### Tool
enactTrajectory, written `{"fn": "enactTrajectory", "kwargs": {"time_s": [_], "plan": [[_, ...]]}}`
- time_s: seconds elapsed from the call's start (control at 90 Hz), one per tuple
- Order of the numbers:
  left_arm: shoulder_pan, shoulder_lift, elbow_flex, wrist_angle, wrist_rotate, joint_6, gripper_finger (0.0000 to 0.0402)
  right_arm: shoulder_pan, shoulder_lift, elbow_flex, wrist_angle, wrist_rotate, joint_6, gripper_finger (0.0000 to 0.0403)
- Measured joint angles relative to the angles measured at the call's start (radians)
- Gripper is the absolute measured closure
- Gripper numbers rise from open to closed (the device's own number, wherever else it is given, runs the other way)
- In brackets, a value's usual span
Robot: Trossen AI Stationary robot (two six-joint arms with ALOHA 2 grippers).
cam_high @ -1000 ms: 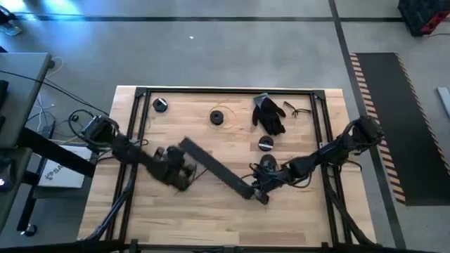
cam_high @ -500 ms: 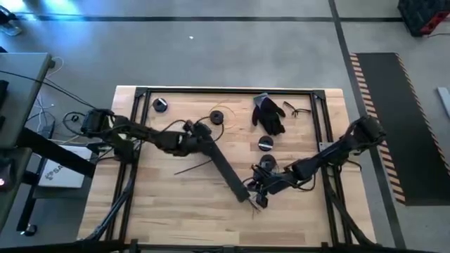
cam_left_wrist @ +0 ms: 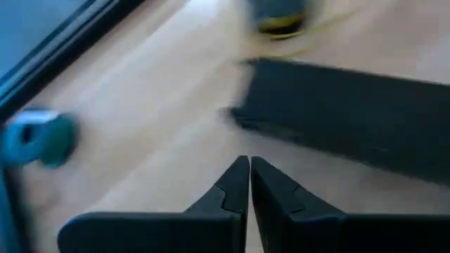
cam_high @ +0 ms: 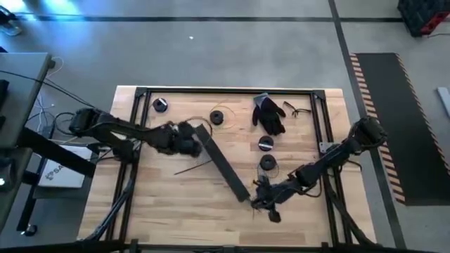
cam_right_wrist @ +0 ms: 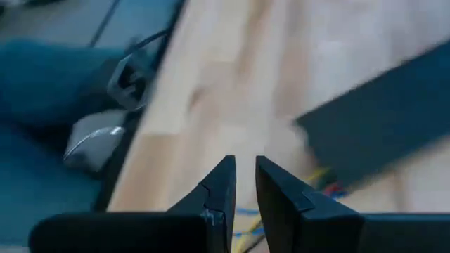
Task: Ziptie cables
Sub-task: Move the black cable duct to the center of the table
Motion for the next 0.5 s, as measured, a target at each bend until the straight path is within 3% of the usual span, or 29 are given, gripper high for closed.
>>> {"fn": "enactTrajectory", "kwargs": {"time_s": [0.233, 0.367, 0.5], "plan": [[0.227, 0.014, -0.107, 0.332, 0.154, 0.257, 0.0401, -0.010, 0.061, 0.001, 0.011, -0.001, -0.015, 0.0363], [0.302, 0.071, -0.176, 0.630, 0.257, 0.290, 0.0401, -0.020, 0.070, 0.001, 0.026, 0.005, -0.011, 0.0363], [0.329, 0.163, -0.185, 0.892, 0.267, 0.307, 0.0401, -0.018, 0.072, 0.000, 0.029, 0.059, -0.010, 0.0363]]}}
